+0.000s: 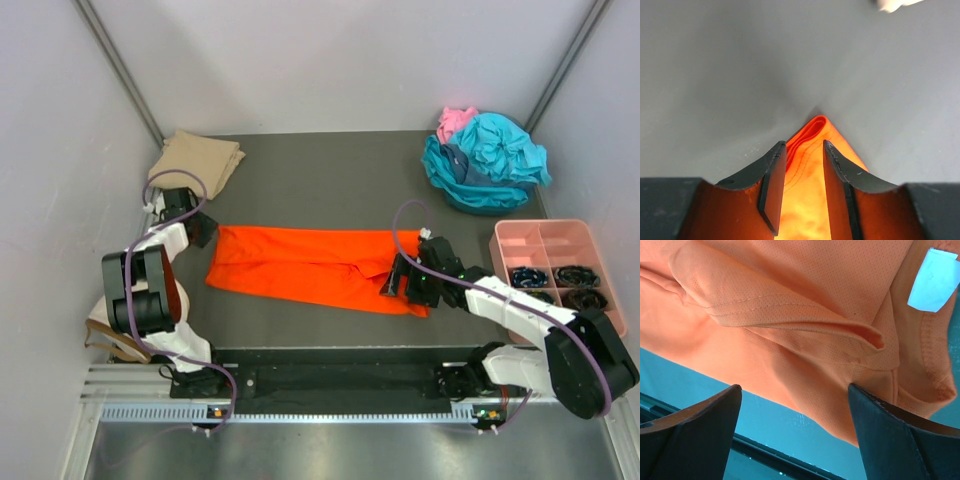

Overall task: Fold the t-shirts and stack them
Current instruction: Fold the other side of the tshirt into a rectangle

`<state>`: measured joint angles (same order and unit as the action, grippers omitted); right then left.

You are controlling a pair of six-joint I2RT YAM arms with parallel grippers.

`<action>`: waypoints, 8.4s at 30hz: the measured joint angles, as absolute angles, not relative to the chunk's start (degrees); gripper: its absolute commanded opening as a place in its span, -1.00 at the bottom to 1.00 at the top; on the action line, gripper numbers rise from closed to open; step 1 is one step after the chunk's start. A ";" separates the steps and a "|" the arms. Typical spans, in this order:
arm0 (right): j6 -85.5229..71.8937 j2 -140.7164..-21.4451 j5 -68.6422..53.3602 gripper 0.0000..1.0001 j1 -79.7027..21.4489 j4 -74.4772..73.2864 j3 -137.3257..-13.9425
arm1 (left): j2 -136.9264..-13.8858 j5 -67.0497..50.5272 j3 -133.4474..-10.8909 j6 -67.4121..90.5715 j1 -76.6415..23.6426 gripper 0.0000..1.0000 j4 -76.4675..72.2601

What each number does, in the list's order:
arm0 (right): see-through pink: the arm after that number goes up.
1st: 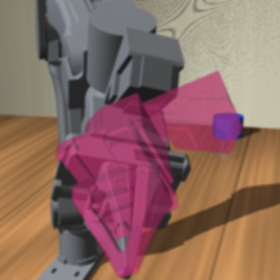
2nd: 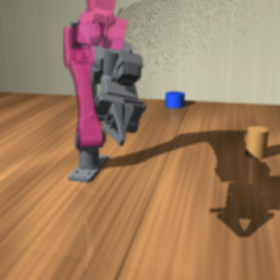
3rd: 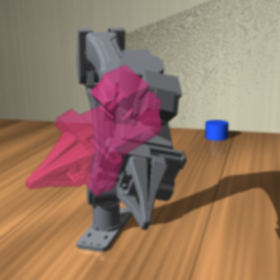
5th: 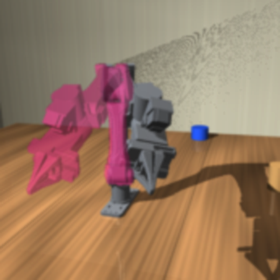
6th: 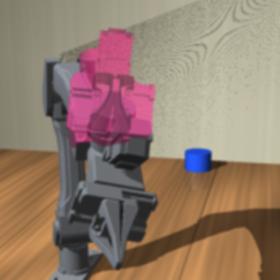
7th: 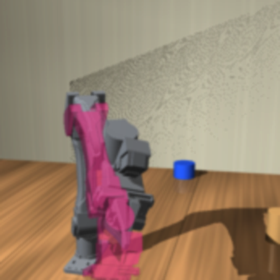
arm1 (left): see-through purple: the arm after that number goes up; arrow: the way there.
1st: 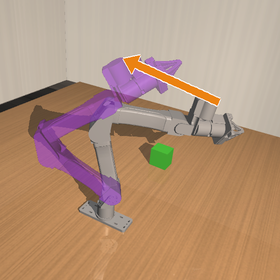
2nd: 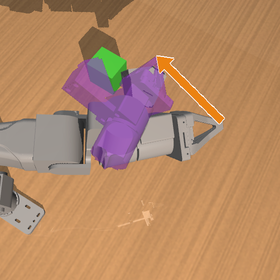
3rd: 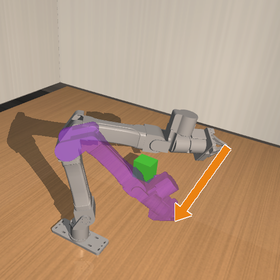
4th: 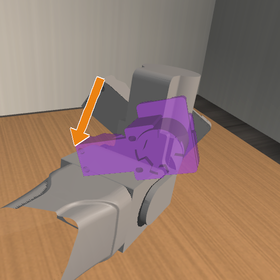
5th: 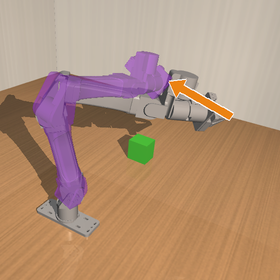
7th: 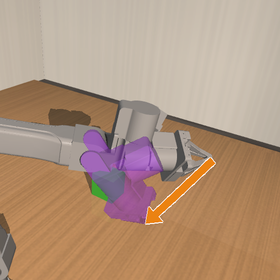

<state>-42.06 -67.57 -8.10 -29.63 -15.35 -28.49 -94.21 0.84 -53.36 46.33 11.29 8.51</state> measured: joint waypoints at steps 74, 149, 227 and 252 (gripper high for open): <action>-41.95 -68.69 -8.88 0.78 -29.63 -14.31 -28.60 | -102.85 0.01 -58.39 46.37 11.22 -1.00 5.52; -39.20 -58.46 6.13 0.85 -29.78 -27.99 -38.30 | -94.30 -17.19 -49.93 50.28 -41.08 0.98 -9.15; -40.12 -55.61 5.96 0.86 -29.78 -31.03 -37.01 | -105.41 -17.93 -54.35 50.04 -42.37 0.98 -15.35; -40.14 -56.53 5.89 0.86 -29.78 -30.87 -36.99 | -103.42 -18.46 -54.35 52.29 -42.37 0.63 -15.40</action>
